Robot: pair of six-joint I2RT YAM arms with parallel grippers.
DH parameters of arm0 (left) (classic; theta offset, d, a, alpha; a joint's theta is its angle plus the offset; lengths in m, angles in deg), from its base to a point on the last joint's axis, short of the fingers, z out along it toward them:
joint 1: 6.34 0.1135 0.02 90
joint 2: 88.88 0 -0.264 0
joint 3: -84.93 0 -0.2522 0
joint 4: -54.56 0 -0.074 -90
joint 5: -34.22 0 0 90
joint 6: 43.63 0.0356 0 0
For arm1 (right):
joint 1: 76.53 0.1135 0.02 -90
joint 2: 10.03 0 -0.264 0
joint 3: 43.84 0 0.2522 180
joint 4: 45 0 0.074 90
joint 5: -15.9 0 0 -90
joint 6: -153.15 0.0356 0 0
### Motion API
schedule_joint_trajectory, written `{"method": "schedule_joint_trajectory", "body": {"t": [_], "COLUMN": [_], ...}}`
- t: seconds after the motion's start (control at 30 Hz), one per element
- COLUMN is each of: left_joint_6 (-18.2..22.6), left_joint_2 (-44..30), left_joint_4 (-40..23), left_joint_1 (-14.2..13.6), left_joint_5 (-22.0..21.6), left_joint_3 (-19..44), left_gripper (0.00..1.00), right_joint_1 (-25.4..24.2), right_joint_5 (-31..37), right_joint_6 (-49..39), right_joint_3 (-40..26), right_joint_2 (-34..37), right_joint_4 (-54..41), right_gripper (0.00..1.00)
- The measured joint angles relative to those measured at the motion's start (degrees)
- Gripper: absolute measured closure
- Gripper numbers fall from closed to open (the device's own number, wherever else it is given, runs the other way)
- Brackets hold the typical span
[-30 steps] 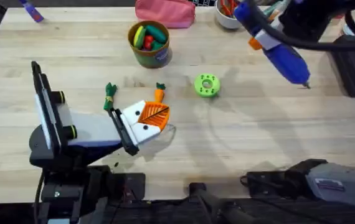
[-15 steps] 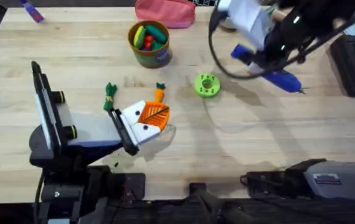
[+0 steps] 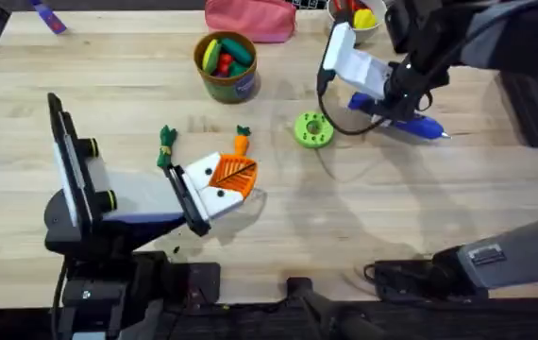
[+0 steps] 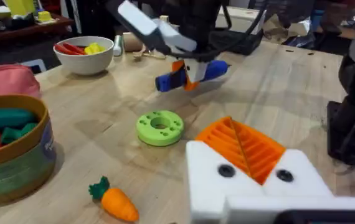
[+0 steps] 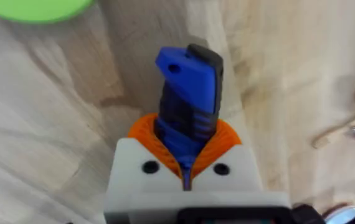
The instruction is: Pick up the gripper from the table and insert it into the empty holder that is missing its gripper. Then pick up a screw, insert it into the mounting hole, and use the screwdriver to tighten it. Finally, clean up the table by picking up the vegetable and placing it into the bucket.
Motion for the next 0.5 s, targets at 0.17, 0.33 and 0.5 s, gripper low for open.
{"method": "schedule_joint_trajectory", "body": {"t": [0.17, 0.33, 0.5], "left_joint_6": [0.0, 0.0, 0.0], "left_joint_2": [0.0, 0.0, 0.0], "left_joint_4": [0.0, 0.0, 0.0], "left_joint_1": [0.0, 0.0, 0.0], "left_joint_5": [0.0, 0.0, 0.0], "left_joint_3": [0.0, 0.0, 0.0], "left_gripper": [0.992, 0.992, 0.992], "right_joint_1": [-0.5, -0.4, -0.1], "right_joint_5": [0.1, 0.5, 0.9], "right_joint_6": [-0.4, -0.3, 7.0], "right_joint_3": [0.4, 0.4, 0.3], "right_joint_2": [2.8, 2.6, 0.9], "right_joint_4": [0.5, 1.0, 1.3], "right_gripper": [0.978, 0.481, 0.013]}}
